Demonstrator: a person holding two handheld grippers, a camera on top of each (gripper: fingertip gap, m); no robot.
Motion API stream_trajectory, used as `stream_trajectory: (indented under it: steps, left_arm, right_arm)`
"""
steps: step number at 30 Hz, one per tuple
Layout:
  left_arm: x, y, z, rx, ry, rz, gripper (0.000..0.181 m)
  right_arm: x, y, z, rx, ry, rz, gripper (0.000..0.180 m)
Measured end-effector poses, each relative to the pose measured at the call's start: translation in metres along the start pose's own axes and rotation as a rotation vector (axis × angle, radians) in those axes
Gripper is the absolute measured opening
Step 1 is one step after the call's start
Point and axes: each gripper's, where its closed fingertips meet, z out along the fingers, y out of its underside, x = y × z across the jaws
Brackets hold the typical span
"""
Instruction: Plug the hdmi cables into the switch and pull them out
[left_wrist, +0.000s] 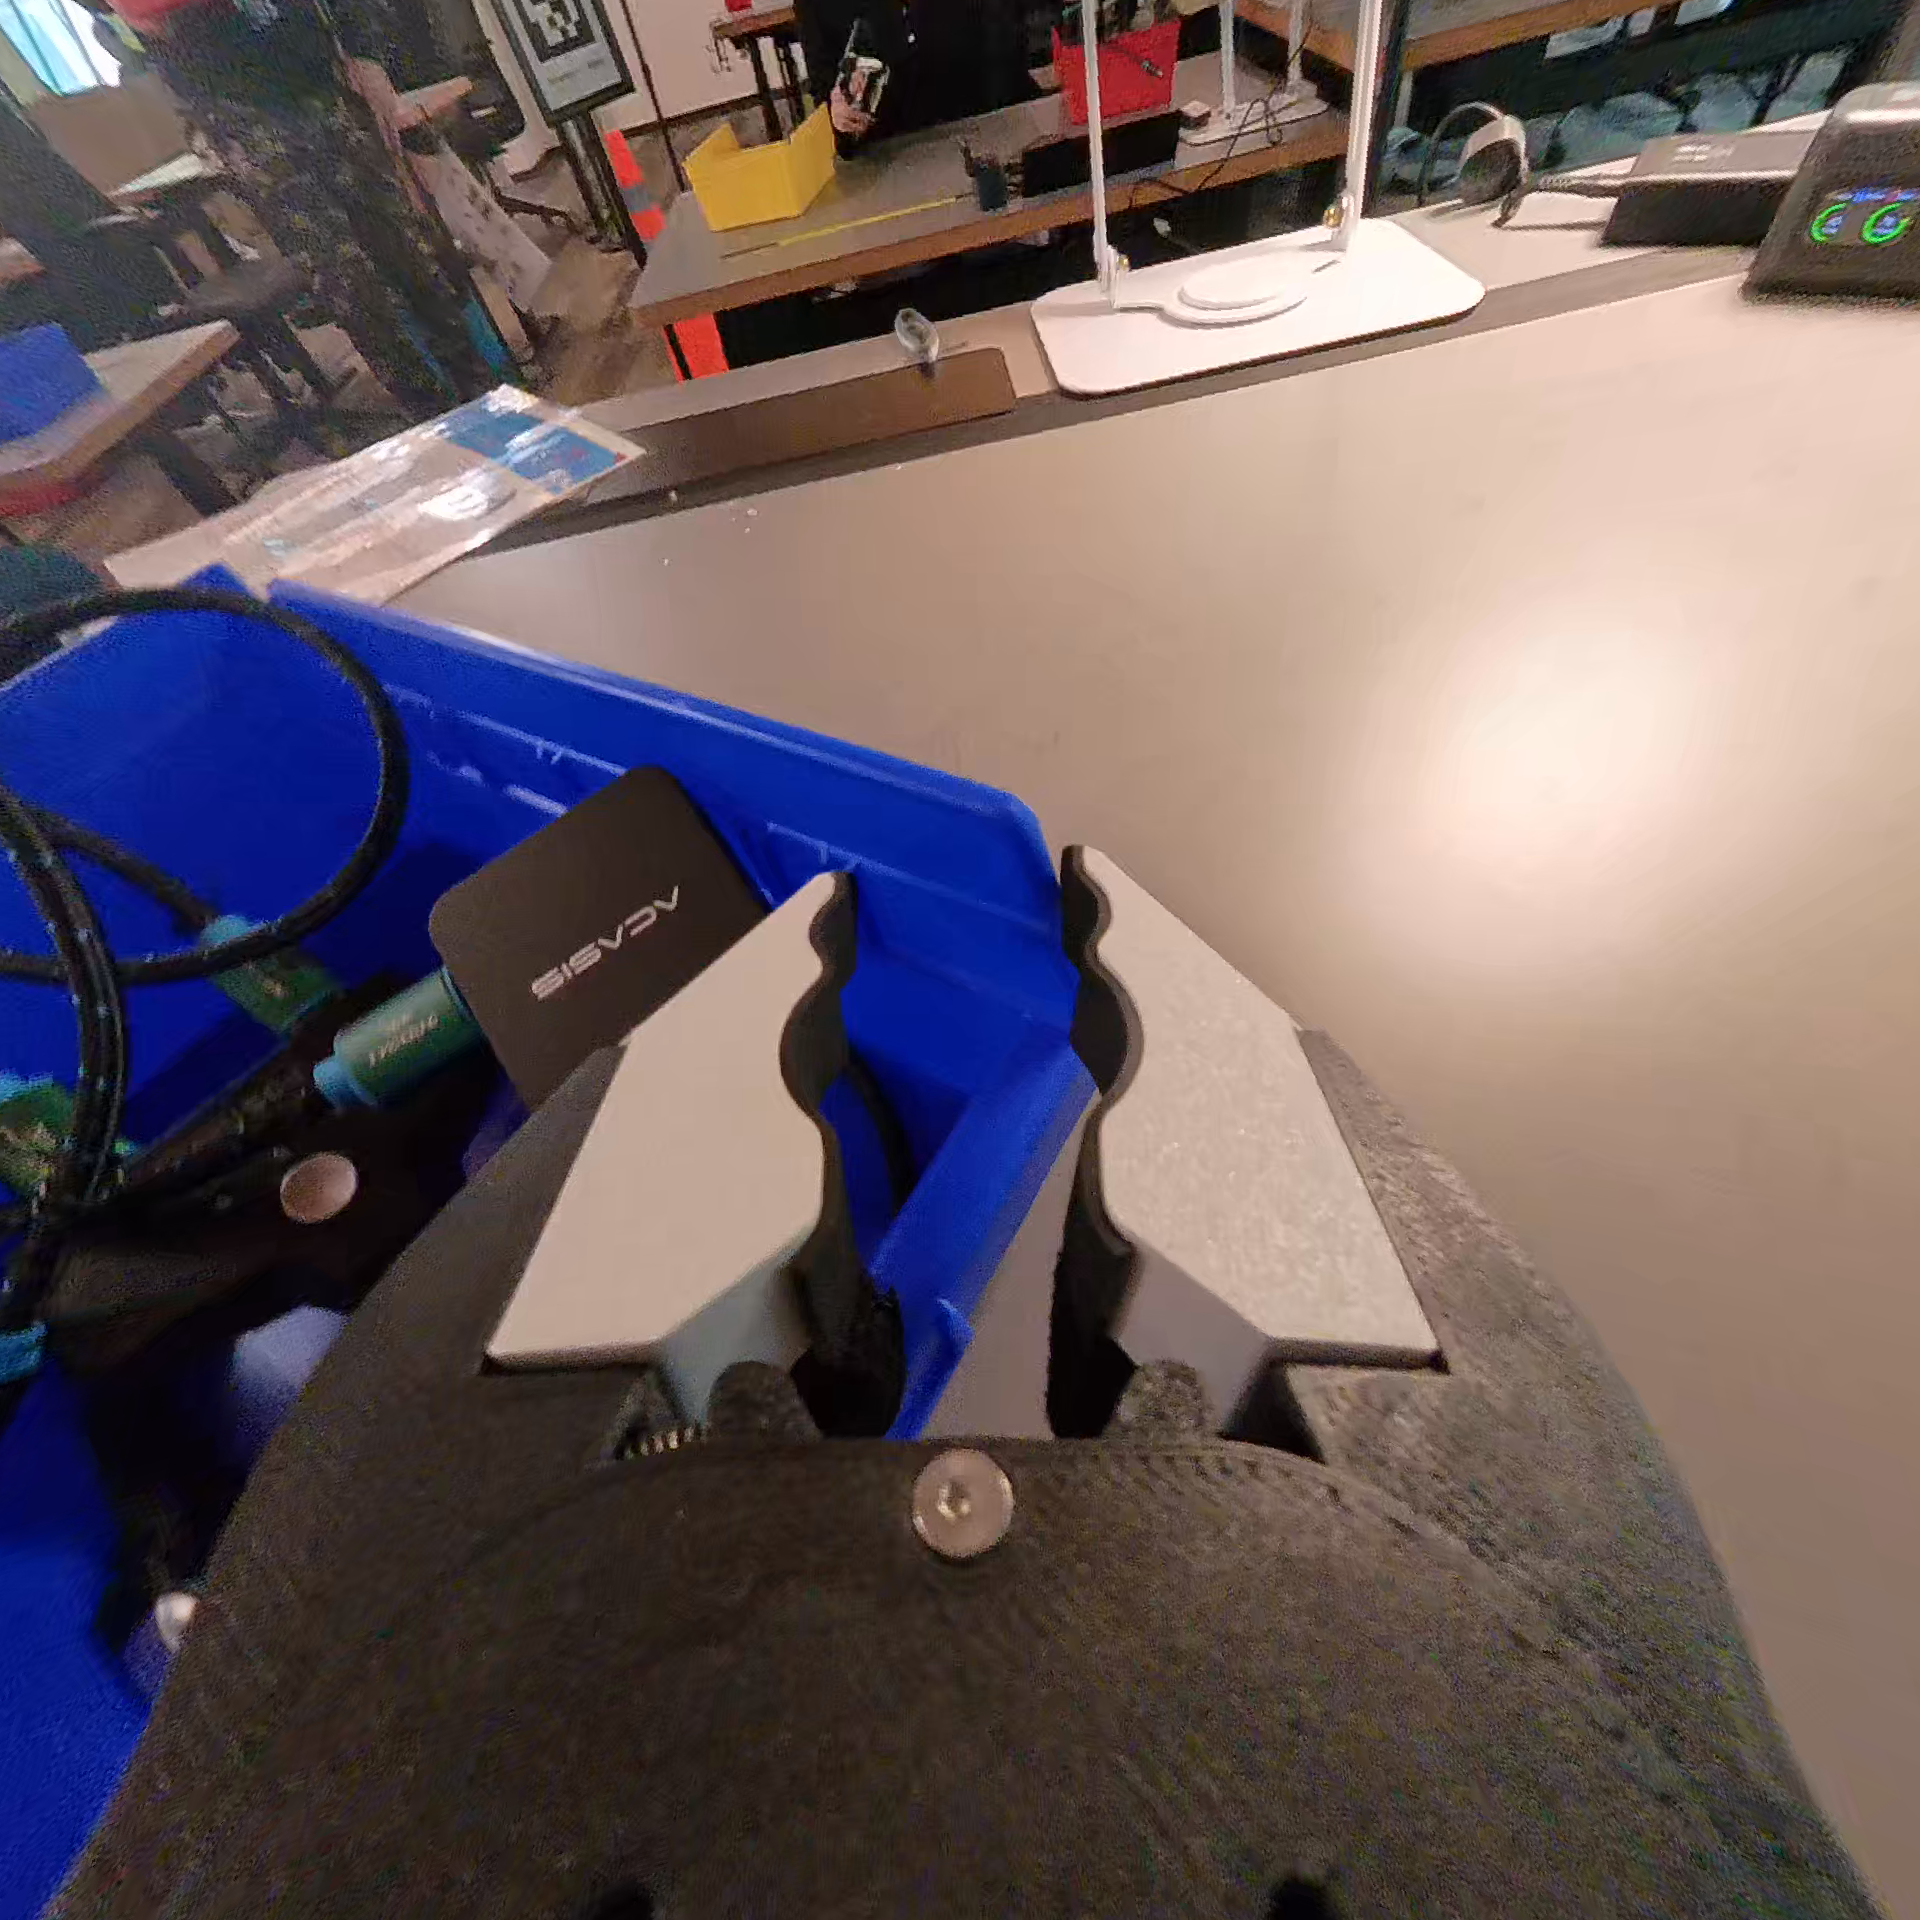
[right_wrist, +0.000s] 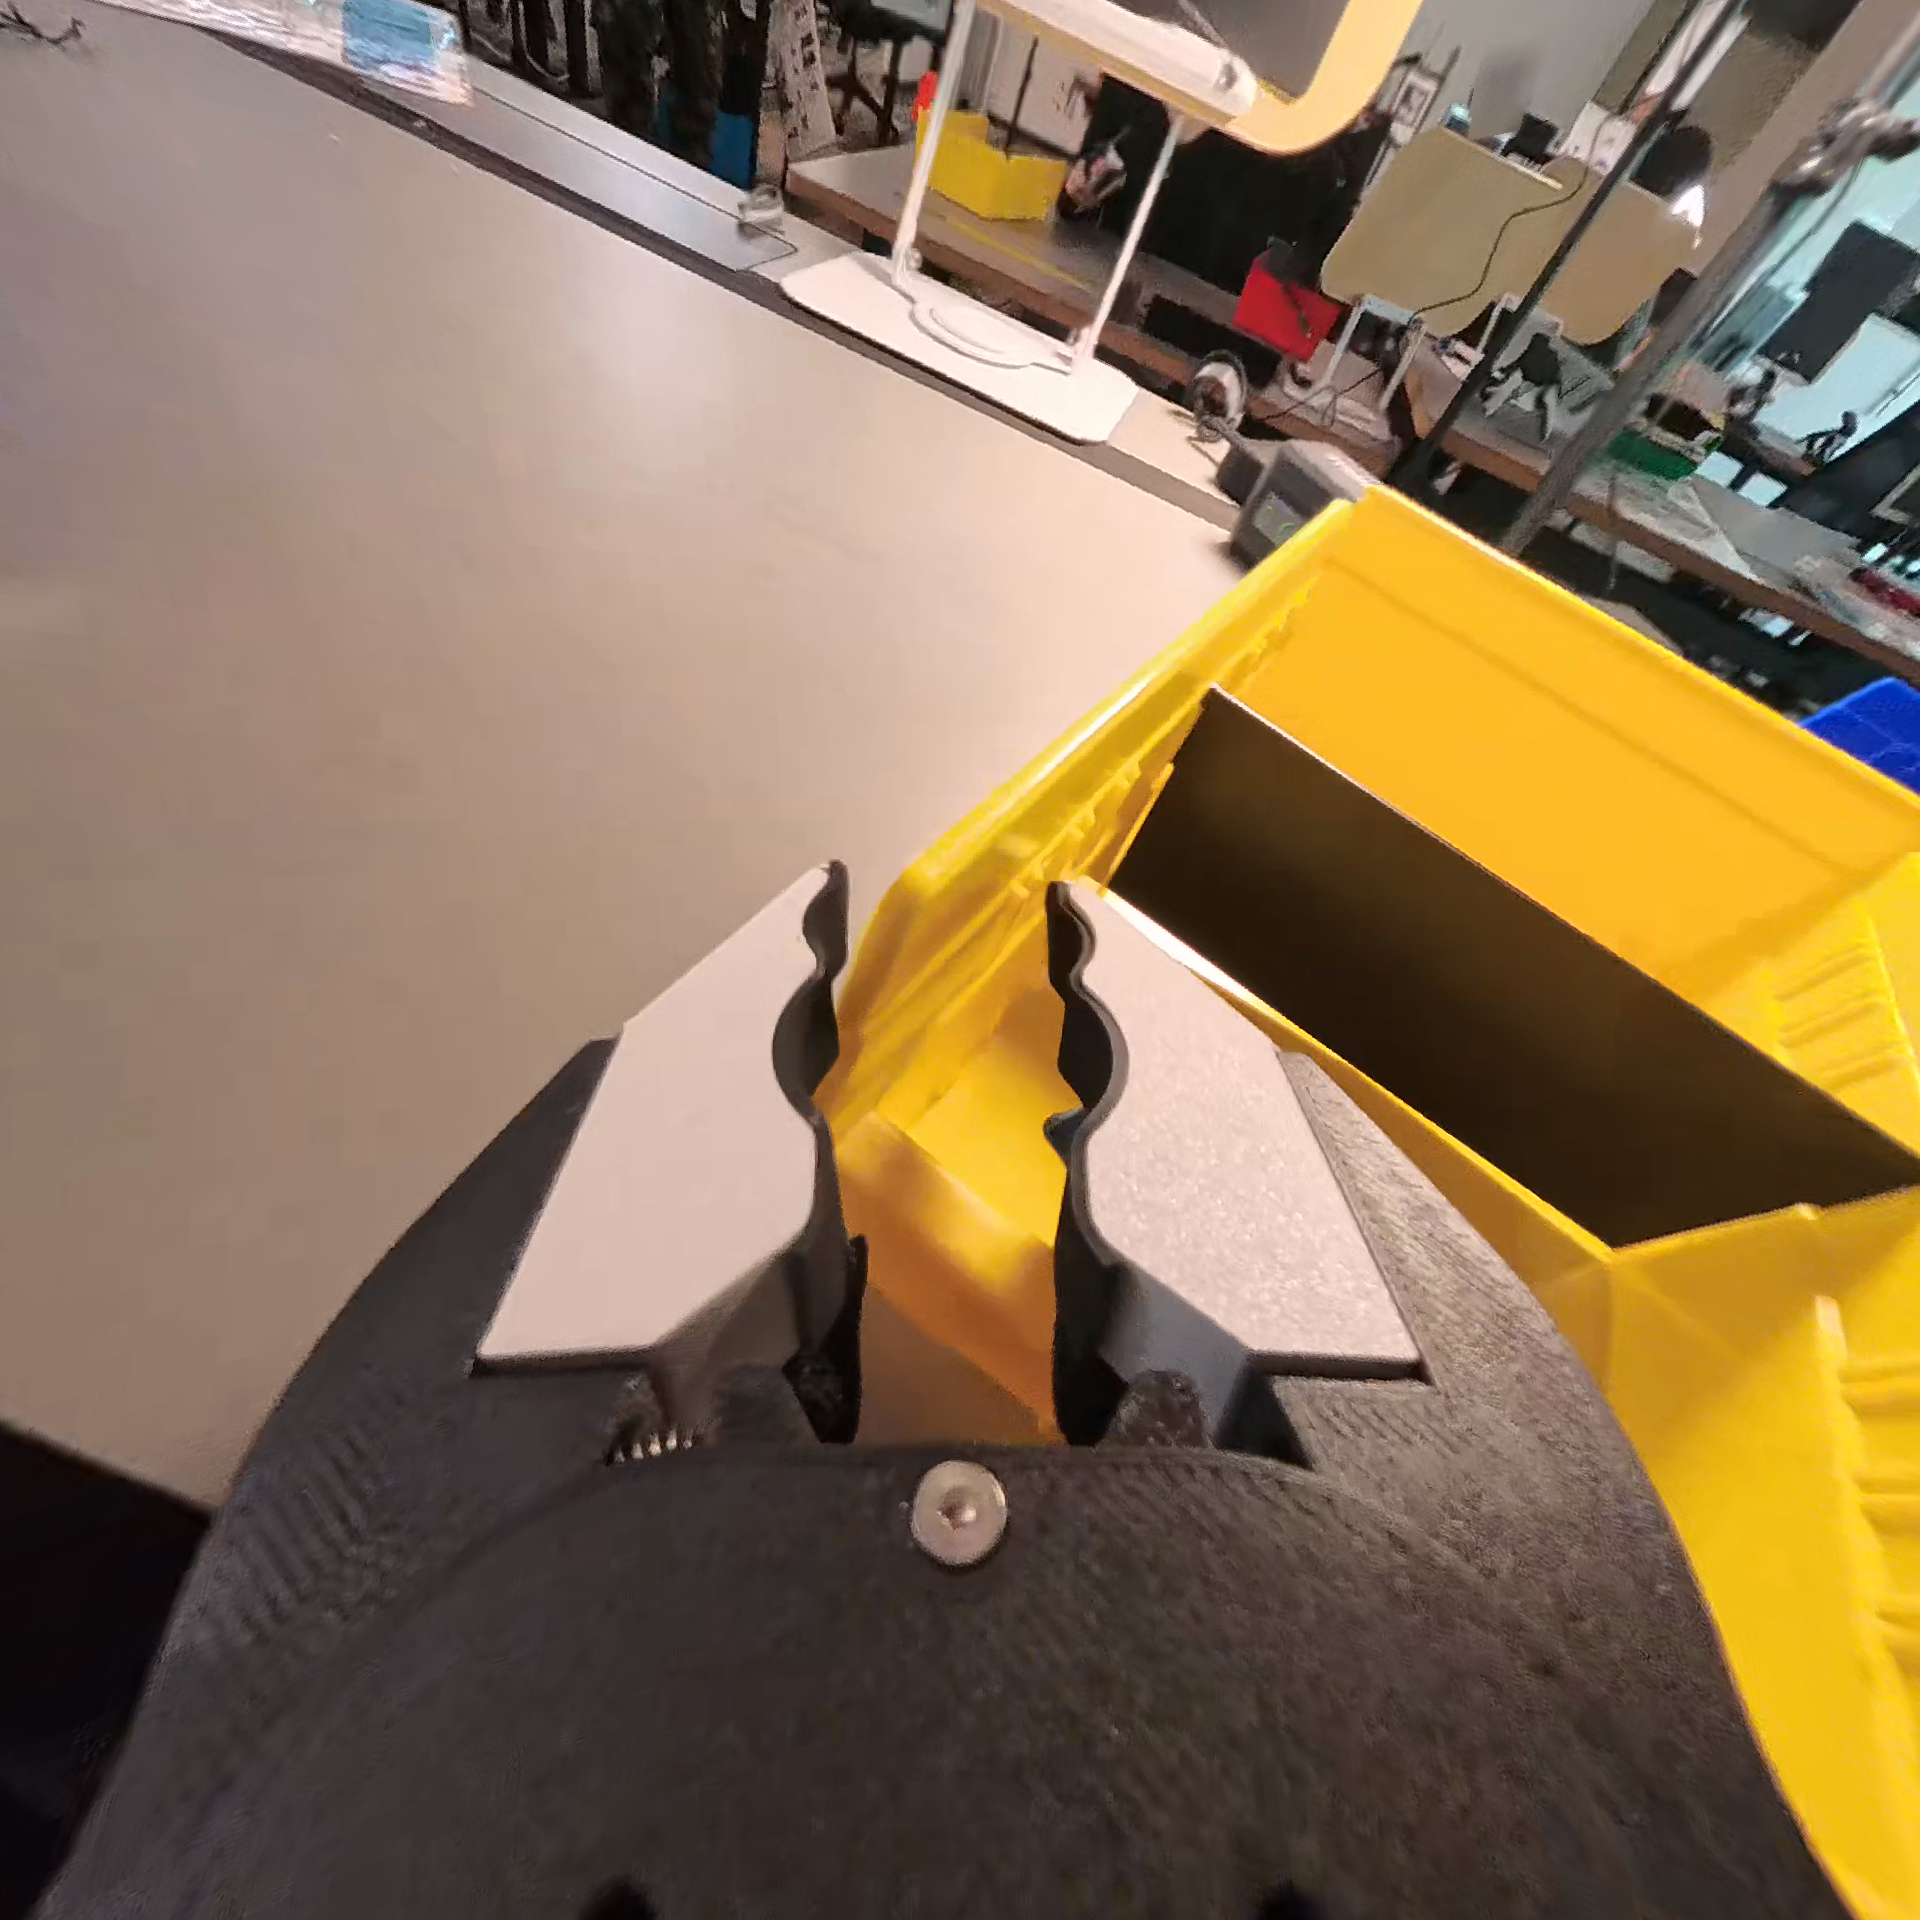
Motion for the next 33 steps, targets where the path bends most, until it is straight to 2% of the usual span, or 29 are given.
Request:
stream_trajectory:
  steps: [5,11,13,15,16,22,28,33]
  left_arm:
    - [-0.028,0.016,-0.041,-0.012,-0.052,0.014,0.045]
    - [-0.027,0.014,-0.011,-0.023,-0.116,0.056,0.054]
    - [-0.032,0.014,-0.001,-0.022,-0.153,0.076,0.054]
    - [-0.031,0.013,0.002,0.001,-0.139,0.096,0.044]
    - [-0.032,0.013,0.002,0.01,-0.143,0.115,0.044]
    - [-0.023,0.011,-0.011,0.068,-0.068,0.222,0.036]
    - [-0.018,0.009,-0.018,0.122,0.11,0.252,0.036]
    - [-0.029,0.013,-0.022,0.079,0.156,0.318,0.03]
  right_arm:
    - [0.039,0.013,-0.035,0.019,0.13,-0.031,0.038]
    - [0.059,0.01,-0.021,-0.026,0.255,-0.025,0.037]
    - [0.063,0.012,-0.014,-0.038,0.273,-0.026,0.026]
    - [0.068,0.014,-0.008,-0.043,0.302,-0.03,0.008]
    - [0.072,0.015,-0.006,-0.044,0.321,-0.042,0.006]
    - [0.093,0.016,0.011,-0.056,0.355,-0.027,0.005]
    - [0.114,0.015,0.034,-0.042,0.325,-0.027,0.006]
    - [0.124,0.023,0.023,-0.066,0.334,-0.055,0.009]
